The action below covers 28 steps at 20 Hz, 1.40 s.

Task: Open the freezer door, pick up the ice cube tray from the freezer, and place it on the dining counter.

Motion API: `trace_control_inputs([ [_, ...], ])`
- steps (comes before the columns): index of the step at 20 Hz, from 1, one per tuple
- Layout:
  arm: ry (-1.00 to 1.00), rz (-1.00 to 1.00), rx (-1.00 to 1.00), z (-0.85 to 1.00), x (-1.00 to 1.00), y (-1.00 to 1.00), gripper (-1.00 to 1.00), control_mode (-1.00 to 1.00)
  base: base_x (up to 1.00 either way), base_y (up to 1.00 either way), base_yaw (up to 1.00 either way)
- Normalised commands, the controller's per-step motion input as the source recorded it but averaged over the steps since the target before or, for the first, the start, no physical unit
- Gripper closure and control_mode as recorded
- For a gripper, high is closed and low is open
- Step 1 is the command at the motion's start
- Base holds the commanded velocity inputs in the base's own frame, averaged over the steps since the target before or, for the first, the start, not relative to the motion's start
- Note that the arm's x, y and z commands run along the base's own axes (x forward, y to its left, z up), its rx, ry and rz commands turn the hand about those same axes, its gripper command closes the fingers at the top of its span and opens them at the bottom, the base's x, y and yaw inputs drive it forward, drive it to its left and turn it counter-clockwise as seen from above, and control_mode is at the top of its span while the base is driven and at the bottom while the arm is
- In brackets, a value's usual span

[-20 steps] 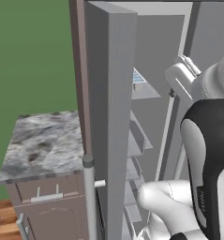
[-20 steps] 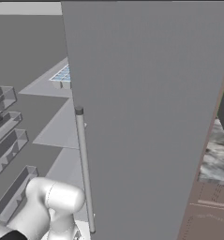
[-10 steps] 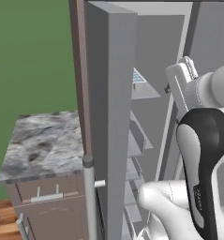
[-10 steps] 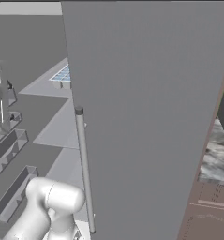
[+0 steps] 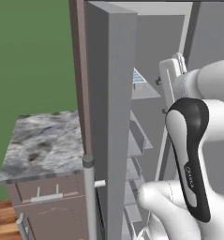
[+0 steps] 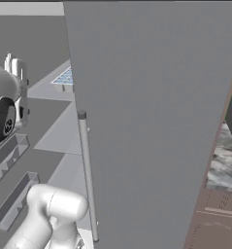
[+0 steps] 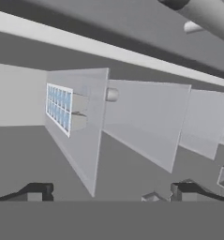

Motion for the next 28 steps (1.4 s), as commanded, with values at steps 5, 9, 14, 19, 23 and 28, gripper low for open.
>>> trace_control_inputs([
  [5,-0.01,0.02,0.06,0.0,0.38,-0.02,-1.0,-1.0,0.0,0.0,0.0],
  [9,-0.01,0.01,0.01,0.0,0.06,0.0,-1.0,-1.0,0.0,0.0,0.0],
  [14,0.0,0.0,0.0,0.0,0.42,0.0,-1.0,-1.0,0.0,0.0,0.0],
  [19,0.0,0.0,0.01,0.0,0.65,-0.02,-1.0,-1.0,0.0,0.0,0.0],
  [23,0.0,0.01,0.03,-0.01,0.65,-0.09,-1.0,-1.0,0.0,0.0,0.0],
  [28,0.0,0.05,0.02,-0.19,0.56,-0.1,-1.0,-1.0,0.0,0.0,0.0],
])
